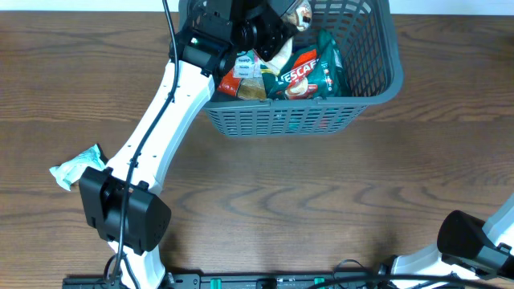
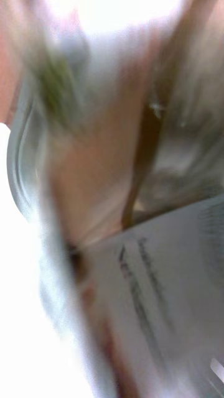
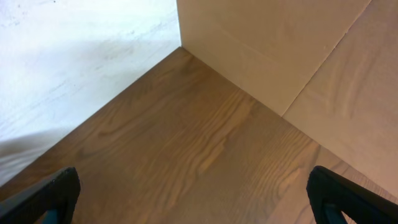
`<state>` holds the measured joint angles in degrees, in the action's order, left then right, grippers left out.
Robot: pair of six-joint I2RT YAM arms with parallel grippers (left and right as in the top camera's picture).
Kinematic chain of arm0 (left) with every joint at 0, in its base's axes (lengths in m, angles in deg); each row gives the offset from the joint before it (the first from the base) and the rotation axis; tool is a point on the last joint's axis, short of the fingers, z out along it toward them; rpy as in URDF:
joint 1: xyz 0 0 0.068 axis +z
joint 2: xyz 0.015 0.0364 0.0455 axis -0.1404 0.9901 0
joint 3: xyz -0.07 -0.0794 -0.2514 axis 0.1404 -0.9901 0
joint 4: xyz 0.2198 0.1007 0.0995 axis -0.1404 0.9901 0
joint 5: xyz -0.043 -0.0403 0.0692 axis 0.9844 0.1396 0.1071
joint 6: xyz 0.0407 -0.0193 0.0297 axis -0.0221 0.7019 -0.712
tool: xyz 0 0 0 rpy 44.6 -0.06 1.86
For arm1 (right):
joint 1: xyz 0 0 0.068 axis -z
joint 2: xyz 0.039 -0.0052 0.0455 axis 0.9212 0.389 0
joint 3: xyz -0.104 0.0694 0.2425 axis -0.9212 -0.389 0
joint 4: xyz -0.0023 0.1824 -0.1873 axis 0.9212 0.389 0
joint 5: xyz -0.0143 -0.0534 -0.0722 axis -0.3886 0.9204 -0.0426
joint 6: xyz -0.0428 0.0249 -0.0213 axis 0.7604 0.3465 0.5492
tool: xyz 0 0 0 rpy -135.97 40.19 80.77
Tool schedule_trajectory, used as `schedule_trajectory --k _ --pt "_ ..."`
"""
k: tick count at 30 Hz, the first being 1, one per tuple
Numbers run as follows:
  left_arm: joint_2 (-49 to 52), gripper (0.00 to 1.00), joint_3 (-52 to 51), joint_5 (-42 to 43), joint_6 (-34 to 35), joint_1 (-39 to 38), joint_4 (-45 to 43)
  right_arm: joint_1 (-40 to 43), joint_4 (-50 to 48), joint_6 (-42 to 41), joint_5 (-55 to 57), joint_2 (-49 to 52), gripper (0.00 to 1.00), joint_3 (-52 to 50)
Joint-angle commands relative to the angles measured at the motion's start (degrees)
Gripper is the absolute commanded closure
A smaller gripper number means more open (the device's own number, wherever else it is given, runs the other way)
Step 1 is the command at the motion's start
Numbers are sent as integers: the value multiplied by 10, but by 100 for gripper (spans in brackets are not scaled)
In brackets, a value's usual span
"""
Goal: Pack container
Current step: 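Carry the brown snack bag with the left gripper and release it into the basket, then move the left gripper down to the pale green wipes packet and grasp it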
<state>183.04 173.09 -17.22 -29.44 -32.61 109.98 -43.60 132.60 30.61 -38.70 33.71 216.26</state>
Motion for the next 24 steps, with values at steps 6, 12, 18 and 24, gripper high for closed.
schedule_trajectory --k 6,12,18,24 --pt "-24 1 5 9 5 0 -3 3 1 -8 4 -7 1 -1" --pt "-79 1 5 -22 5 3 -5 3 1 -7 4 -7 1 -1" --pt "-151 2 5 -344 109 12 13 3 1 -8 4 -7 1 -1" --pt "-215 1 5 -673 301 70 166 3 1 -8 4 -7 1 -1"
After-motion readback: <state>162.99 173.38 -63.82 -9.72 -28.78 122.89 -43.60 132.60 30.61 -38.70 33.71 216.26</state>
